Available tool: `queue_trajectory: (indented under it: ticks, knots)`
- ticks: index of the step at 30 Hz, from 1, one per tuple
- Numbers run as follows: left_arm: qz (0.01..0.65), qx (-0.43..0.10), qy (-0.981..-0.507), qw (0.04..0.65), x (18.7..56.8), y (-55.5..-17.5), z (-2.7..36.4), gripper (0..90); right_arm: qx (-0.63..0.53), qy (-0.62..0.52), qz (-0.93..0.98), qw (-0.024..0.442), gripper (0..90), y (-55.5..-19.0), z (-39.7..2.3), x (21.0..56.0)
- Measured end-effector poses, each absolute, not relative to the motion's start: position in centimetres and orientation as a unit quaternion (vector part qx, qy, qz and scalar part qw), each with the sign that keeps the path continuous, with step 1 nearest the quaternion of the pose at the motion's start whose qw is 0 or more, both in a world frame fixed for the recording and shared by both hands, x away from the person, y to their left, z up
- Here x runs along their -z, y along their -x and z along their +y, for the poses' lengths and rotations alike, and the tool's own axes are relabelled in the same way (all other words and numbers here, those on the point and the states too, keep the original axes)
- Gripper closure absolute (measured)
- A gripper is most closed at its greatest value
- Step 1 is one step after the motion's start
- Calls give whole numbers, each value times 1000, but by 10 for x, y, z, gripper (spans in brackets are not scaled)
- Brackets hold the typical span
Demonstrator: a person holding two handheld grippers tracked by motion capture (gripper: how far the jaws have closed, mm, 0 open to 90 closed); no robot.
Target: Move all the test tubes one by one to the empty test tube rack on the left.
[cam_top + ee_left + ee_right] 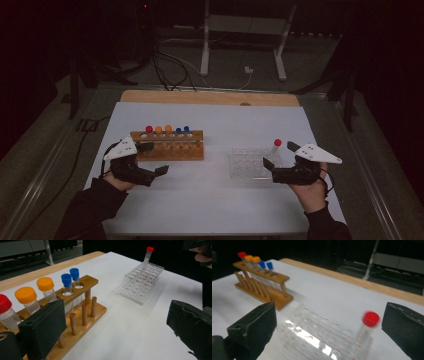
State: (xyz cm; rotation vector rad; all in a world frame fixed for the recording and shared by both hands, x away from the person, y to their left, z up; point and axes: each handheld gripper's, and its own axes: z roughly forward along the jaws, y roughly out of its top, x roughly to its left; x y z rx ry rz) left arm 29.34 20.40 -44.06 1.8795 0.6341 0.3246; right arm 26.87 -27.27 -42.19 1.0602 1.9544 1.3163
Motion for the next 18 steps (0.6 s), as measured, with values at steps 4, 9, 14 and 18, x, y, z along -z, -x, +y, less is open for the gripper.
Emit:
queue_trajectory:
  ticks: [4, 9, 14, 18]
  knots:
    - [263, -133, -791, 536, 442, -292, 202, 32, -480, -420, 720, 273, 0, -273, -286, 431]
    - [260, -134, -792, 536, 441, -291, 201, 32, -464, -446, 719, 263, 59, -282, -295, 443]
    - [259, -135, -793, 535, 441, -290, 201, 32, -448, -458, 723, 259, 226, -291, -297, 454]
    - [259, -132, -793, 535, 443, -291, 200, 33, -425, -475, 725, 262, 370, -301, -297, 461]
